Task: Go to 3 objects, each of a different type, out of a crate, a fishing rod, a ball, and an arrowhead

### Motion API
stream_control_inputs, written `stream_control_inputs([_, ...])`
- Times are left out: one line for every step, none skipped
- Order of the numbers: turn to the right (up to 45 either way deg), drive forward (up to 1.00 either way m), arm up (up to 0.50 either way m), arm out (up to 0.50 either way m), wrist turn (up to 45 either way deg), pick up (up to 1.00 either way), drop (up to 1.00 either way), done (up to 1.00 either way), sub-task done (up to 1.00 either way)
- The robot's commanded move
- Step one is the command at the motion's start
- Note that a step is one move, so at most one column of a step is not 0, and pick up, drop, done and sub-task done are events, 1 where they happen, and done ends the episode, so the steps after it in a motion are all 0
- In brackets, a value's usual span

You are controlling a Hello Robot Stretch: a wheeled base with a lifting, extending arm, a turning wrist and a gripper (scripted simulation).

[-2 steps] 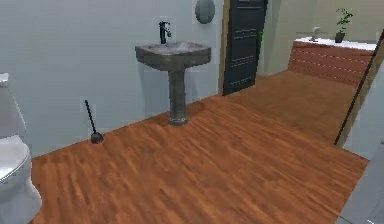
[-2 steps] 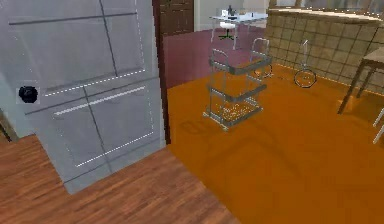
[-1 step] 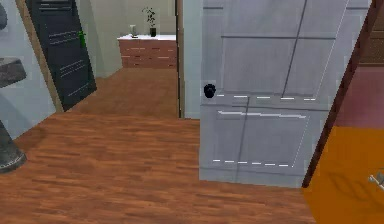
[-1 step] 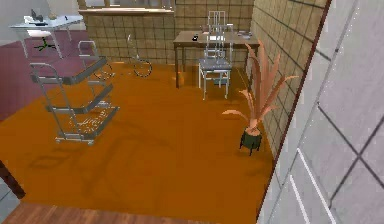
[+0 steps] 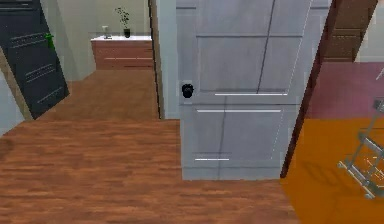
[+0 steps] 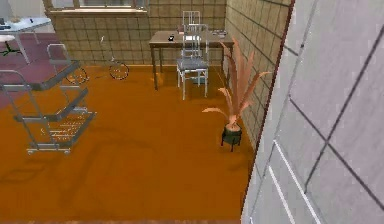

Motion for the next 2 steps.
stream_control_inputs([0.0,0.25,0.0,0.0,0.0,0.0,0.0,0.0,0.0])
stream_control_inputs([-39.0,0.0,0.0,0.0,0.0,0.0,0.0,0.0,0.0])
